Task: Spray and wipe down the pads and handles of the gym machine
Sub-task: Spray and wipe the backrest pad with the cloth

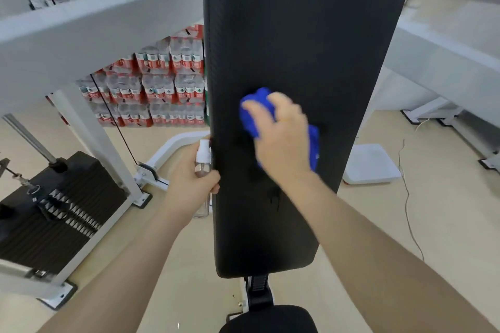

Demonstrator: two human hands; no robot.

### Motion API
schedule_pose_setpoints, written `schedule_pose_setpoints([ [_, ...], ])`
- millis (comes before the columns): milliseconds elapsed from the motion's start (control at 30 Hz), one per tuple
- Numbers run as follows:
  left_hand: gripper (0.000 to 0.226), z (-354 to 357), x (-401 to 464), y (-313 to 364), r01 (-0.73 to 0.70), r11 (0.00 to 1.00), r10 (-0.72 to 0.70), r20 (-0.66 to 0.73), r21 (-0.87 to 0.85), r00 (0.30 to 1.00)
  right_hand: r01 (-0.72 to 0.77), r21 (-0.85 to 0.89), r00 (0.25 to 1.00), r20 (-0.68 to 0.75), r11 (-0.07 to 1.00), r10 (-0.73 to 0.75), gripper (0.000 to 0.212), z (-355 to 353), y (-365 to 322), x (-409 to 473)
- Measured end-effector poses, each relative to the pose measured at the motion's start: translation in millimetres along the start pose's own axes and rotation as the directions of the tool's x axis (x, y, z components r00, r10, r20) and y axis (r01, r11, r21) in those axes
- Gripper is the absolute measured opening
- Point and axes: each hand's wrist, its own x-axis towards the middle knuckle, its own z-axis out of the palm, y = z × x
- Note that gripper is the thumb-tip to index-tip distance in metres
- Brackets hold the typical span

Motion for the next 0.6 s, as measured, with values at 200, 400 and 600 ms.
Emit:
schedule_pose_setpoints([
  [200, 0.07, -4.6, 2.7, 2.0, 0.055, 0.996, -0.051, 0.04, -0.077, 0.998, -0.147, 0.072, 0.987, -0.059, 0.986, 0.152, 0.044, 8.7, -16.5, 3.6],
  [400, 0.053, -7.4, 1.3, 3.4, 0.075, 0.983, -0.065, 0.066, -0.166, 0.996, 0.234, 0.088, 0.949, 0.195, 0.968, -0.248, 0.048, 14.1, -28.2, -19.2],
  [600, 0.066, -5.6, -0.9, 1.2, 0.086, 0.994, -0.08, 0.079, -0.074, 0.994, -0.294, 0.052, 0.952, -0.073, 0.954, 0.297, 0.034, -16.6, 15.1, 15.8],
])
